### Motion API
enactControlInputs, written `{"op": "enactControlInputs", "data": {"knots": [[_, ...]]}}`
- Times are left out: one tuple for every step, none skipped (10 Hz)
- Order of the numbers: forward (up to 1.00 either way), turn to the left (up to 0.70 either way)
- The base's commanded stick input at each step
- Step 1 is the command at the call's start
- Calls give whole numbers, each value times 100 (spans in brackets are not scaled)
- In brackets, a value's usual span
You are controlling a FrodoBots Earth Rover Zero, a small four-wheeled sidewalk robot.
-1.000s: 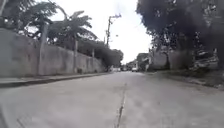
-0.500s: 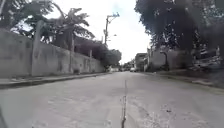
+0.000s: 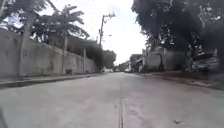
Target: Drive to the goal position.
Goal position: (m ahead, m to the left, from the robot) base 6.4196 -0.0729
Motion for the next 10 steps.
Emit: {"op": "enactControlInputs", "data": {"knots": [[70,0],[70,0],[70,0],[70,0],[70,0],[70,0],[70,0],[70,0],[70,0],[70,0]]}}
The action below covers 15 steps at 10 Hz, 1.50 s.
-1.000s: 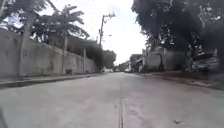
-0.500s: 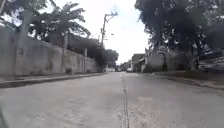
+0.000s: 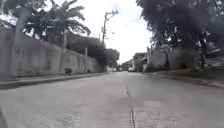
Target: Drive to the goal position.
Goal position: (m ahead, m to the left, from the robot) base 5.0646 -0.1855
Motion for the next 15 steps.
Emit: {"op": "enactControlInputs", "data": {"knots": [[70,0],[70,0],[70,0],[70,0],[70,0],[70,0],[70,0],[70,0],[70,0],[70,0],[70,-8],[70,-18],[70,-28],[70,-35],[70,-13]]}}
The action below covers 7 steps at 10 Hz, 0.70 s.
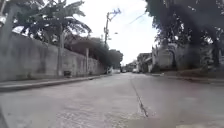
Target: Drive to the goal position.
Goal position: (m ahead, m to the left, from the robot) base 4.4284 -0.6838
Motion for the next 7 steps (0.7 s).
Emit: {"op": "enactControlInputs", "data": {"knots": [[70,0],[70,0],[70,0],[70,0],[70,0],[70,0],[70,0]]}}
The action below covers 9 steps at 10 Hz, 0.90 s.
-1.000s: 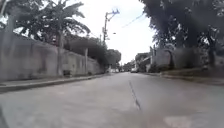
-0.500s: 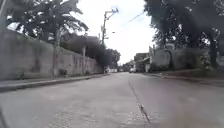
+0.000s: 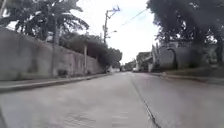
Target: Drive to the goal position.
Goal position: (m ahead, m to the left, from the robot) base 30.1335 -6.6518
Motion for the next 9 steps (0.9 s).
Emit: {"op": "enactControlInputs", "data": {"knots": [[70,0],[70,0],[70,0],[70,0],[70,0],[70,0],[70,0],[70,0],[70,0]]}}
